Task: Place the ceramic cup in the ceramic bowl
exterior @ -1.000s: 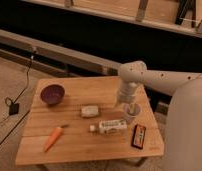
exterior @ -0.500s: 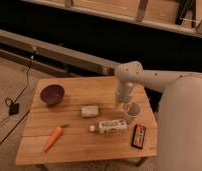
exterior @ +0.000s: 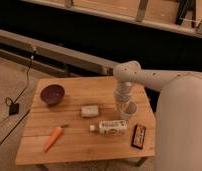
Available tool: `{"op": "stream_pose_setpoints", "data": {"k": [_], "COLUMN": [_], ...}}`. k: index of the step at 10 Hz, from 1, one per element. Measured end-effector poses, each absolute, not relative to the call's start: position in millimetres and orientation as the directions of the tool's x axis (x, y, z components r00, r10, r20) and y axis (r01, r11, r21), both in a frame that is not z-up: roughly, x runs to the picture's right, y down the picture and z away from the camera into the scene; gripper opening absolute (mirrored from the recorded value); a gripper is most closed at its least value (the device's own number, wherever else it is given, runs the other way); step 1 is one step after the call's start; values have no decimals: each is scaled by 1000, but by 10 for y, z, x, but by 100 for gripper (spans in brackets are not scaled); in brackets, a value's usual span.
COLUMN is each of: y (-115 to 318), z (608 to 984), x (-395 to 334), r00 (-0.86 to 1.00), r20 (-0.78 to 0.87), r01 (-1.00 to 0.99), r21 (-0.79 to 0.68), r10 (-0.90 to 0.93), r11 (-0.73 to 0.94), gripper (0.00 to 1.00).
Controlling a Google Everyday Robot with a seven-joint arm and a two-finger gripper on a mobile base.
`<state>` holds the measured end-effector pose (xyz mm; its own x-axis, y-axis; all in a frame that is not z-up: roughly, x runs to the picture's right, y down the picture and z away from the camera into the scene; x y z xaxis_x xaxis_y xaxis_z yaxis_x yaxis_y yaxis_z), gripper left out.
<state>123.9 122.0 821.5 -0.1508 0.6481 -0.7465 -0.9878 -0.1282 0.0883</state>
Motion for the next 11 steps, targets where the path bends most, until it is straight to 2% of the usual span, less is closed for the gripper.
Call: {"op": "stream_pose_setpoints", "data": {"k": [3, 11], "y": [1184, 777], "z": [8200, 8127], "x": [1253, 831], "r00": [-137, 18], "r20": [-746, -735], "r01": [-990, -990], "r21": [89, 84], "r10": [651, 678], "r11": [-106, 117], "gripper": [0, 0]}}
